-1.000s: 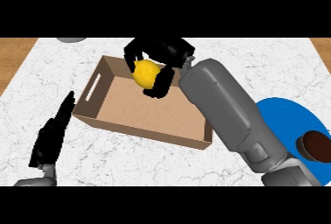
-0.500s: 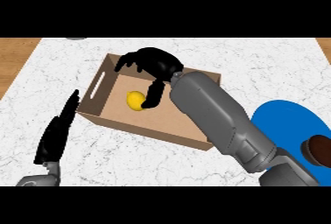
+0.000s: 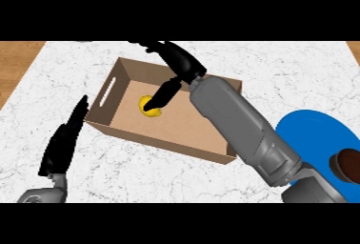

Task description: Pick the lemon from the plate and place it in the cardboard box

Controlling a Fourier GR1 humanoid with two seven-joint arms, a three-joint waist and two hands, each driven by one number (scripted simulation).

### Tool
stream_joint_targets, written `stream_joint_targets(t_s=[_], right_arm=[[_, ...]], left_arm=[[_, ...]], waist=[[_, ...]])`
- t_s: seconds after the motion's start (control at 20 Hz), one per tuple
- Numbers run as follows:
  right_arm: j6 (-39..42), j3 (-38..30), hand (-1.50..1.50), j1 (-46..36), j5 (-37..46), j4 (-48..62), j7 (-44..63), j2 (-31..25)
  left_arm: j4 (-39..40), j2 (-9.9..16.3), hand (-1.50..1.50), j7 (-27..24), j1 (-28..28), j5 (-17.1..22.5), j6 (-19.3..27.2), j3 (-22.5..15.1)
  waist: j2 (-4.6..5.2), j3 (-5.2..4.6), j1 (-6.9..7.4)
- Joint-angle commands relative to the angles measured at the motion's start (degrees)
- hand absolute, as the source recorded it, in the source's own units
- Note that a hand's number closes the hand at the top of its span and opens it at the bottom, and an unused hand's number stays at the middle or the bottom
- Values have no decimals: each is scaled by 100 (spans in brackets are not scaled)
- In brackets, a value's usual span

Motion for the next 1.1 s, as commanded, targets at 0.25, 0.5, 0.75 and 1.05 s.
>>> stream_joint_targets(t_s=[0.25, 0.5, 0.75, 1.05], right_arm=[[455, -1610, -150, -534, -1266, 883, -382, -424], [344, -2086, -150, -644, -1380, 1560, -595, -1056], [1313, -2410, -150, -572, -1552, 2034, -939, -2053], [2085, -2373, -150, -534, -1376, 2379, -1326, -2672]], left_arm=[[-116, 2, 0, 189, -14, 14, 24, 66], [-215, -169, 0, 131, 113, -155, 170, -122], [-320, -34, 0, -132, 257, 51, -44, -14], [-65, 87, 0, -165, 8, 127, -175, 97]], waist=[[6, 5, -118], [30, 5, -76], [96, 10, 61], [171, 14, 156]])
